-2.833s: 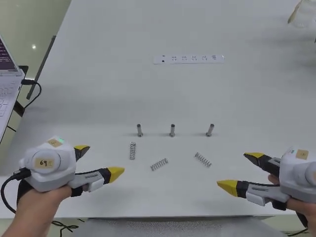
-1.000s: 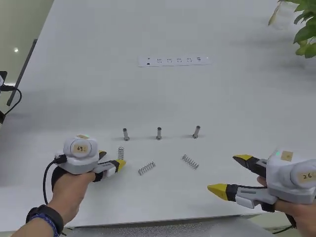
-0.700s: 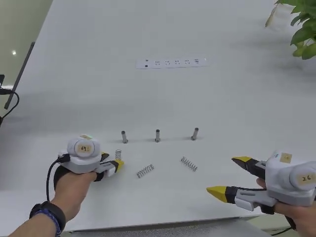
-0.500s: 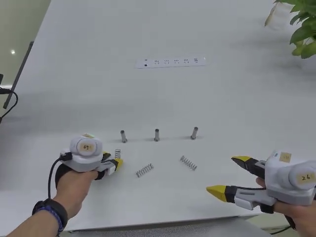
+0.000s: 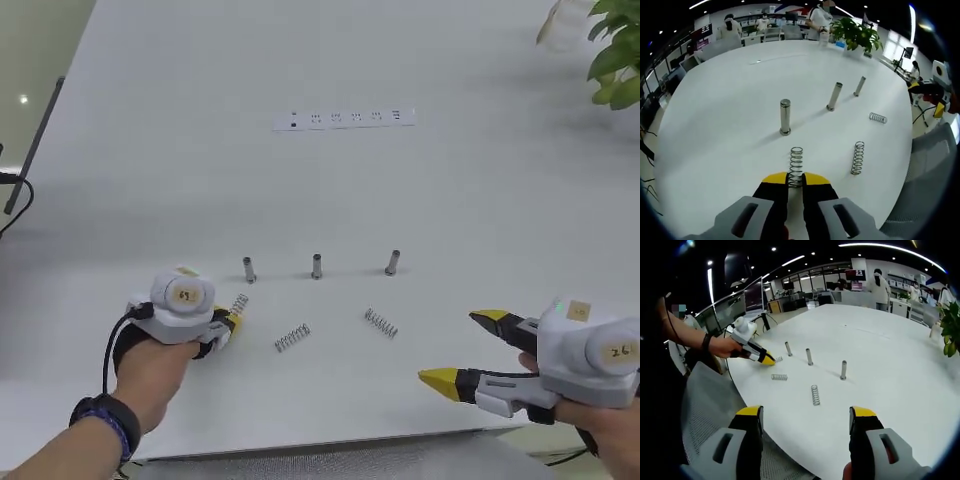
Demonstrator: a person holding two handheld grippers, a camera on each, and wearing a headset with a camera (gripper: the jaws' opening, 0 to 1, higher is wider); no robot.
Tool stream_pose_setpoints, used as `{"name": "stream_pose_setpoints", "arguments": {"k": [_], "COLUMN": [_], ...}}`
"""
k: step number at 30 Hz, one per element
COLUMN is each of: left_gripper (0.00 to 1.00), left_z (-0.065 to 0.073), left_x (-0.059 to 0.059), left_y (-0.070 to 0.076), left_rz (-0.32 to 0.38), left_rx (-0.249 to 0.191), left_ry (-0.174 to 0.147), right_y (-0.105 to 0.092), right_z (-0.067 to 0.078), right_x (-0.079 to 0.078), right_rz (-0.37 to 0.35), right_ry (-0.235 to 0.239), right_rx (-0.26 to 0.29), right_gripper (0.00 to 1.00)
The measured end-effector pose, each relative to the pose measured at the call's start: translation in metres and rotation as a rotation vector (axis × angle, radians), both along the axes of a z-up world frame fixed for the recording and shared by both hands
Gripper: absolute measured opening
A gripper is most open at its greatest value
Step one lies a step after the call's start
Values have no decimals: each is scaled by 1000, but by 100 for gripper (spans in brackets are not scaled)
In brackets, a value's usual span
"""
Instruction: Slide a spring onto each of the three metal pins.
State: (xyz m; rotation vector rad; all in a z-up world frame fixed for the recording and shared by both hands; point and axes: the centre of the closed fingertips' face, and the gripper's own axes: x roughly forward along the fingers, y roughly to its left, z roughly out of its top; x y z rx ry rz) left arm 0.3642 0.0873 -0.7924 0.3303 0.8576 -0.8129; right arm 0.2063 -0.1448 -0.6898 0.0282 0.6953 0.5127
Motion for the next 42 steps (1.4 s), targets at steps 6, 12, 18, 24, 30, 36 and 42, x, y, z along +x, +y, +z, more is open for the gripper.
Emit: {"name": "stream_pose_setpoints", "arguments": {"k": [6,12,18,24,30,36,42], "left_gripper": [2,2,2,2,2,2,2], "left_z": [0,2,9,19,33,49,66], "left_x": [-3,-5,-7,-5,-7,-7,-6], "left_y": [1,2,6,10,12,9,2], "left_rz": [-22,-34,-37,-30,-36,-67,-86], "left_rx": [18,23,19,3,-7,-15,-34], "left_ry": [15,15,7,-9,-26,-59,-83], "right_y": [0,0,-1,1,1,4,6], "right_z": [0,1,0,0,-1,-1,1], "right_x": [0,1,0,-1,0,2,4], "right_rz": [2,0,-2,-1,3,10,14], "right_ry": [1,-2,-2,-1,2,0,-3], "right_rx": [0,2,2,3,7,12,15], "right_gripper": [69,68,68,68,68,68,67]}}
